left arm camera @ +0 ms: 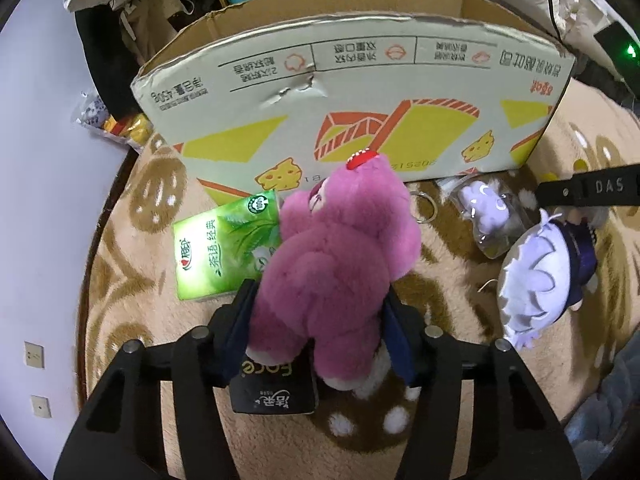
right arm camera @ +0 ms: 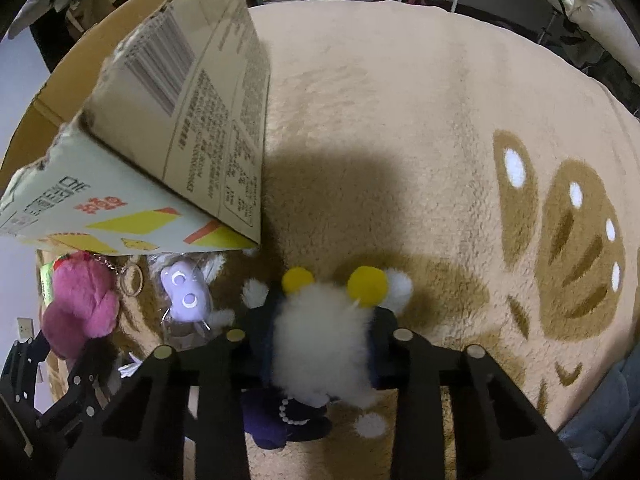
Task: Organize soft objects
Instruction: 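Close the left tool on the pink bear while the right tool grips the white fluffy plush, then lift the pink bear and white fluffy plush with both tools over the box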
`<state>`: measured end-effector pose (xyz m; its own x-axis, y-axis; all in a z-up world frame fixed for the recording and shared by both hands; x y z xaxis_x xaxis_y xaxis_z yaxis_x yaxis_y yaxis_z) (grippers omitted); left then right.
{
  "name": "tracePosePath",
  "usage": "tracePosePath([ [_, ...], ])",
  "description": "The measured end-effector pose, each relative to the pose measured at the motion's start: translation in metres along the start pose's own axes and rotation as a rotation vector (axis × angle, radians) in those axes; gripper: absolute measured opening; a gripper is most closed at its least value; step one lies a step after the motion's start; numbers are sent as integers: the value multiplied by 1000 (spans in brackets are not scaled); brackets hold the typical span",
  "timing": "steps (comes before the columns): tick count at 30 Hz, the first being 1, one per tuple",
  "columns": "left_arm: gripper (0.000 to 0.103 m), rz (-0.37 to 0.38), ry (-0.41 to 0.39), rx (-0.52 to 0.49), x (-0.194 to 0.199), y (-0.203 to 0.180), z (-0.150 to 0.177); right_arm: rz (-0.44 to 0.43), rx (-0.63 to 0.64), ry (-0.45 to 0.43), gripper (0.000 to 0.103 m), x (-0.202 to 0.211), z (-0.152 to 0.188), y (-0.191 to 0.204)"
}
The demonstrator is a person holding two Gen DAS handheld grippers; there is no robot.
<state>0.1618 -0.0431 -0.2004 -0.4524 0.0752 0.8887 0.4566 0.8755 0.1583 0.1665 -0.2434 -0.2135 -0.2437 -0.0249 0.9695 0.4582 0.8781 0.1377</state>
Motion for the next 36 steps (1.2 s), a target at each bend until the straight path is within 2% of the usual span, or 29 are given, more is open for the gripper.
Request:
tracePosePath([
  [3,56,7,-1,5,2,-1,-1,-10,4,3,25,1,4,2],
  [14,54,8,-19,21,12,0,-2,17,58,10,21,-2,16,16],
  [17,54,6,-22,30,15,1,0,36,69,-13,18,4,17,19],
  [18,54,5,-21,34,16,2,1,39,71,-20,12,6,18,20],
  [19,54,6,-22,36,17,2,2,39,69,-24,11,8,18,20],
  [27,54,-11,-45,34,35,-2,9,2,51,-42,10,23,24,21],
  [36,50,-9,-96,73,63,5,14,-65,60,-178,9,65,29,23],
])
Point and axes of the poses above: each gripper's, at about its wrist camera, not at the fingertips, and x roughly against the way its jaws point, y to its left, z to its underside, the point moved 7 cm from there along -x, roughly the way its jaws point, and after that the axes turned 2 degrees about -x, right-handed, at the moved point
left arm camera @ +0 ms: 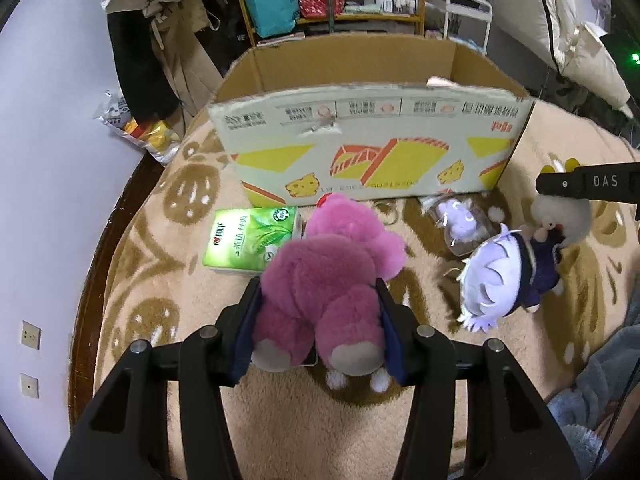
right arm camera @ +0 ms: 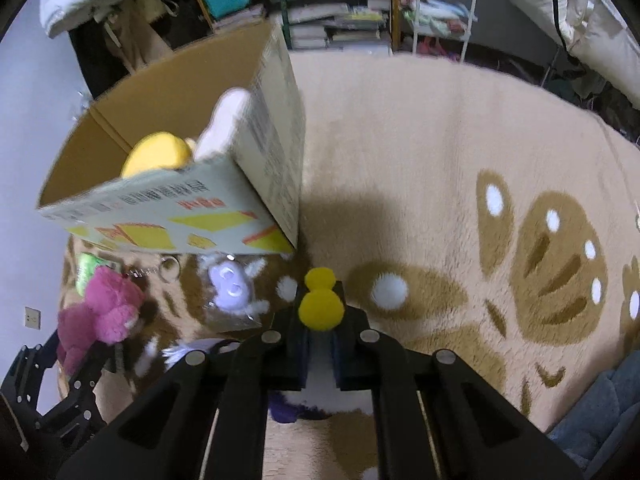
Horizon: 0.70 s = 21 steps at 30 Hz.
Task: Organize soft objects
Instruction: 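Lift the pink bear and white fluffy plush with both tools over the box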
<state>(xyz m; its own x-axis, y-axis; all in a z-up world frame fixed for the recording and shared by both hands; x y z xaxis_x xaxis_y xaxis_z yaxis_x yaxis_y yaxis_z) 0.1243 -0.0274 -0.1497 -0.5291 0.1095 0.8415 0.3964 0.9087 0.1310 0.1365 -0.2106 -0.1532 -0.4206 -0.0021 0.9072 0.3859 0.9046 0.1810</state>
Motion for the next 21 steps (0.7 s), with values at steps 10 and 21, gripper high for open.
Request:
tracePosePath([
  [10,48,-4,-104,30,34,7,-6,-57,27,-125,9,47,7,11],
  [21,48,-60,-403,26,106,17,-38,-161,146,-301,9,101,-18,51],
])
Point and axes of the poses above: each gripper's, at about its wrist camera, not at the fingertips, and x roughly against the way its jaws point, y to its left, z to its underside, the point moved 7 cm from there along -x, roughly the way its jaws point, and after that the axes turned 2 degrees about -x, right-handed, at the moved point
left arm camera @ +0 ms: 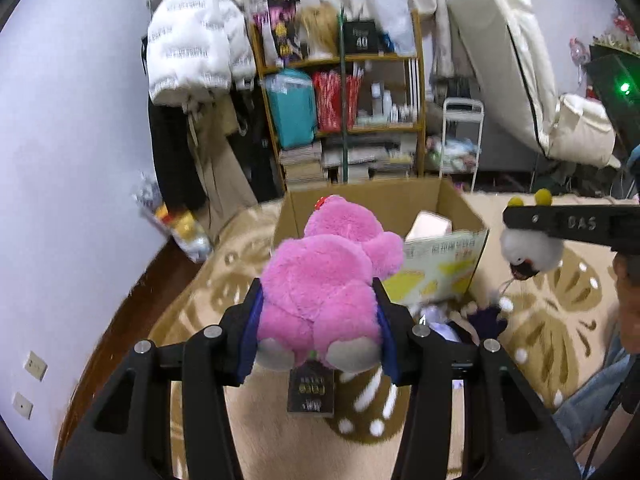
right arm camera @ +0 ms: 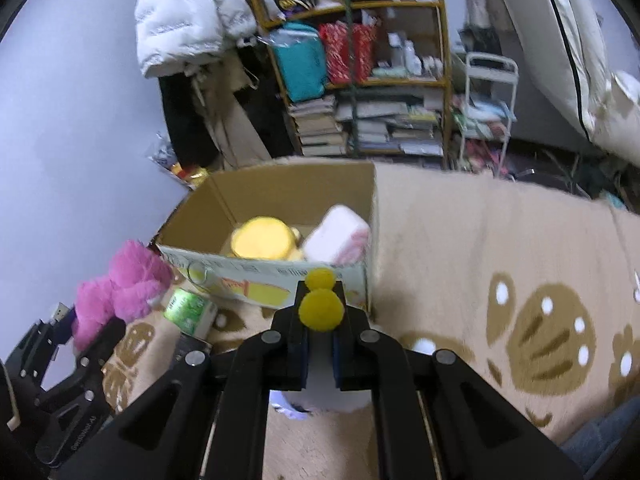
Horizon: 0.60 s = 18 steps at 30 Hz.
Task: Organize soft objects
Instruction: 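Lift the pink bear and white fluffy plush with both tools over the box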
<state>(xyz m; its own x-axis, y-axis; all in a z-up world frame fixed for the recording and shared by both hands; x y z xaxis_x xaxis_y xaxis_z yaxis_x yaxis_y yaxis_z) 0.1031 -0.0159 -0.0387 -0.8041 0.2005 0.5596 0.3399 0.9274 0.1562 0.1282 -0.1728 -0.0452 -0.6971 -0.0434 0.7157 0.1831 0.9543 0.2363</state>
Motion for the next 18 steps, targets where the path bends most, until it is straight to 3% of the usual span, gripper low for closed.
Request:
tracePosePath([
  [8,48,-3,-18,49,-2,18,-13,-29,-9,-53,9,8,-18,6],
  [18,49,-24,-156,-47,-5,15,-61,-63,-6,-175,9,26,-58,13],
])
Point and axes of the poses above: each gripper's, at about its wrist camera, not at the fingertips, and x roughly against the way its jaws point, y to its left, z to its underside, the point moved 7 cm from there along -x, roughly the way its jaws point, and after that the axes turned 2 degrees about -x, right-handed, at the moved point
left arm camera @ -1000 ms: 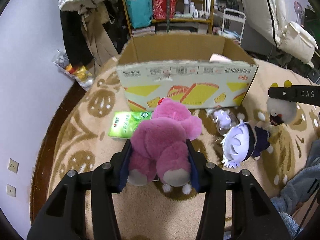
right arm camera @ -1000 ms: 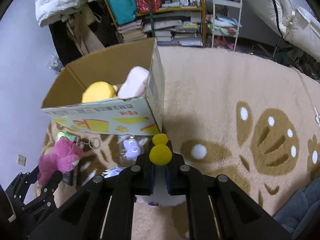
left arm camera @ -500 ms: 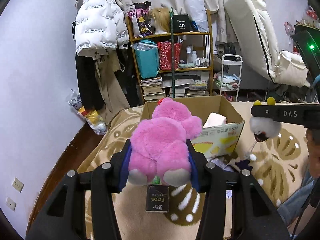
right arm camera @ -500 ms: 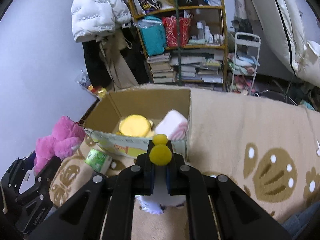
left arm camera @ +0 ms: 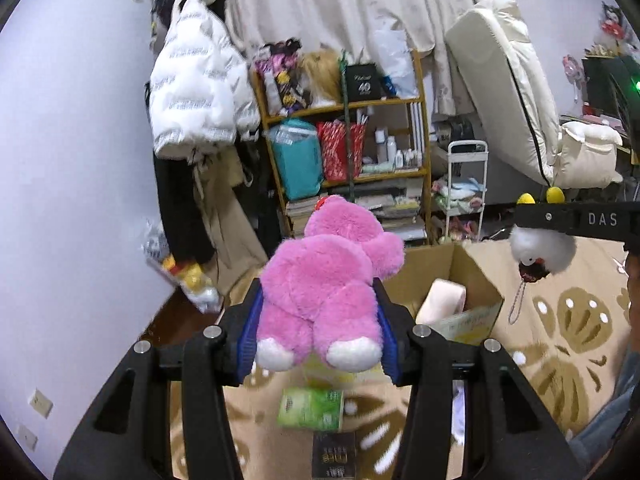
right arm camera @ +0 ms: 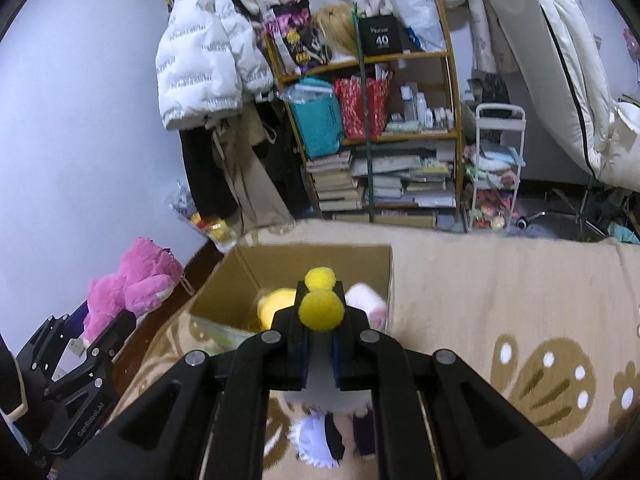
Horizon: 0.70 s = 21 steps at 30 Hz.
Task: Organize soft objects
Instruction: 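Lift the pink bear and white fluffy plush with both tools over the box, then open both tools to drop the pink bear and white plush into the box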
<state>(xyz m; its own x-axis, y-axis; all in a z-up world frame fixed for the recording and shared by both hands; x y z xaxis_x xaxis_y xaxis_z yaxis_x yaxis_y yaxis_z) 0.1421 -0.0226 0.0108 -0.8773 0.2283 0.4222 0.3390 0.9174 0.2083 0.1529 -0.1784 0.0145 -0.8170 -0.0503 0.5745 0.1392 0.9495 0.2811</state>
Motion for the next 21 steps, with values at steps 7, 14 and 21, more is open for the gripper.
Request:
tracePosePath([
  [7,49,4,-48,-90,-22,-13,-25,16,52,-54,10,-1,-37,8],
  [14,49,15,-6,-97,-54,-21,-17,0,67,-43,10,-28,-44,10],
  [21,49,47,79,-76,-86,-24,7,4,36,25,10,-65,-24,0],
])
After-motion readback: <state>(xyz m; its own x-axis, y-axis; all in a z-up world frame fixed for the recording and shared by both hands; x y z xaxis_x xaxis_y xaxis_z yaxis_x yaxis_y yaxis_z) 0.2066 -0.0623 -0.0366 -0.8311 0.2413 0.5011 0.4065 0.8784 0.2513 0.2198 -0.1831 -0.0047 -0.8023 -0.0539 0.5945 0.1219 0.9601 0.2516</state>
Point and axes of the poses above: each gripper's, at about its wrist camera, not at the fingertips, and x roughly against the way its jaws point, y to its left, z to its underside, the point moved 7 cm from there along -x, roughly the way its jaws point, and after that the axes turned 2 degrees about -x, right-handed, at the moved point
